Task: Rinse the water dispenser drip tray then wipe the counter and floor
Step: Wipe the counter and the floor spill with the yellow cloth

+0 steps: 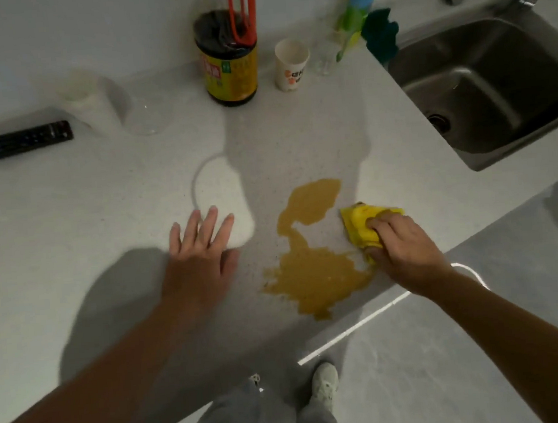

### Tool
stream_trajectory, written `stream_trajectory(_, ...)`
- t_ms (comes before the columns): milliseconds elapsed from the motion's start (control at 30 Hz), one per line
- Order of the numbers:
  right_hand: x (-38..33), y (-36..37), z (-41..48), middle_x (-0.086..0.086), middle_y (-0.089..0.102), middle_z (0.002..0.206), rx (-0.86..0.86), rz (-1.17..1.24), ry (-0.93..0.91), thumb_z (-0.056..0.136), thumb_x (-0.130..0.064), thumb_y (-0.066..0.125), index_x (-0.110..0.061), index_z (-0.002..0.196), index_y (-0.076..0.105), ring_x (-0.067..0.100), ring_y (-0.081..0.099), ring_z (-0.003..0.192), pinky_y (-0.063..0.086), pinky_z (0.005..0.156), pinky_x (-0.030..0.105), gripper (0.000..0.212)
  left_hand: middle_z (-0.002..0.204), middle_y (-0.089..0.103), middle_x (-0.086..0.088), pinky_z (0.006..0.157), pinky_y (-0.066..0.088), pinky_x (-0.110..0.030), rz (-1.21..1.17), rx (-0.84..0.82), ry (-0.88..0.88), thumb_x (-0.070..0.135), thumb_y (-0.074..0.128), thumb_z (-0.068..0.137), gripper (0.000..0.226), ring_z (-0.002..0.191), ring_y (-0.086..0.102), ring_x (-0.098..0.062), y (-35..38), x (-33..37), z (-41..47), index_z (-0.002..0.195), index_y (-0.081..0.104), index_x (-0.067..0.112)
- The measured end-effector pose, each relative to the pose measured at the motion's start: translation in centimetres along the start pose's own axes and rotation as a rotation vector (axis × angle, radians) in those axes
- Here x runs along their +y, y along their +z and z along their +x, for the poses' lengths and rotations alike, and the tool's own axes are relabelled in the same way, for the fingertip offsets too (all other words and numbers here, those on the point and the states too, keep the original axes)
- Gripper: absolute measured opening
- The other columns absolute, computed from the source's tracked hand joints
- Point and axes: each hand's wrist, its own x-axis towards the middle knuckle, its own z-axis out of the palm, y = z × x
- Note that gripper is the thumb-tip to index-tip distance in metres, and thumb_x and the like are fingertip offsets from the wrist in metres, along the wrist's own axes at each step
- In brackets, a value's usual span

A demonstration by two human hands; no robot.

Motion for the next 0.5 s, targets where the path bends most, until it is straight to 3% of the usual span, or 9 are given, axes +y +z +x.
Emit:
stream_trajectory(100,1.1,0.4,1.2,0.035,0.041,0.153,-0.103,0.046,0.077,0.096,-0.052,0.045,0.006,0.152,0.04,0.053,0.04,0.14,0.034,0.115,0.061,0.08,0.162,0.043,-0.013,0.123,0.021,-0.058,0.029,0.008,-0.006,0.042,0.045,0.098,0.061,0.151,0.034,-0.038,0.0,0.1,0.0,0.155,0.046,0.022)
stream_trajectory(200,1.7,0.0,4.4,0.033,0.029,0.162,-0.131,-0.021,0.079,0.096,-0.059,0.033,0.006,0.156,0.031,0.052,0.024,0.151,0.018,0.12,0.064,0.088,0.165,0.038,-0.011,0.124,0.017,-0.058,0.041,-0.013,-0.006,0.044,0.04,0.1,0.061,0.153,0.029,-0.036,0.0,0.0,0.1,0.157,0.04,0.023)
stream_trajectory(300,2.2,-0.8,8.9,0.029,0.027,0.165,-0.153,-0.124,-0.068,0.098,-0.059,0.023,0.007,0.157,0.029,0.044,0.023,0.154,0.014,0.124,0.062,0.088,0.168,0.033,-0.007,0.125,0.016,-0.058,0.022,-0.02,-0.048,0.047,0.039,0.101,0.062,0.155,0.024,-0.033,0.2,0.2,0.1,0.16,0.035,0.027)
stream_trajectory(400,1.3,-0.7,12.9,0.023,0.016,0.17,-0.18,-0.053,-0.237,0.098,-0.06,0.02,0.0,0.161,0.02,0.036,0.011,0.158,0.012,0.126,0.057,0.086,0.17,0.027,-0.005,0.126,0.013,-0.057,0.029,-0.036,-0.051,0.05,0.035,0.103,0.063,0.157,0.019,-0.03,0.3,0.3,0.0,0.162,0.029,0.029)
stream_trajectory(500,-0.3,0.2,14.9,0.022,0.012,0.17,-0.167,-0.081,-0.464,0.101,-0.055,0.021,-0.01,0.163,0.019,0.039,0.011,0.158,0.013,0.126,0.056,0.077,0.171,0.024,-0.004,0.127,0.012,-0.057,0.034,-0.038,-0.044,0.052,0.03,0.104,0.062,0.158,0.016,-0.029,0.4,-0.1,-0.1,0.163,0.024,0.031)
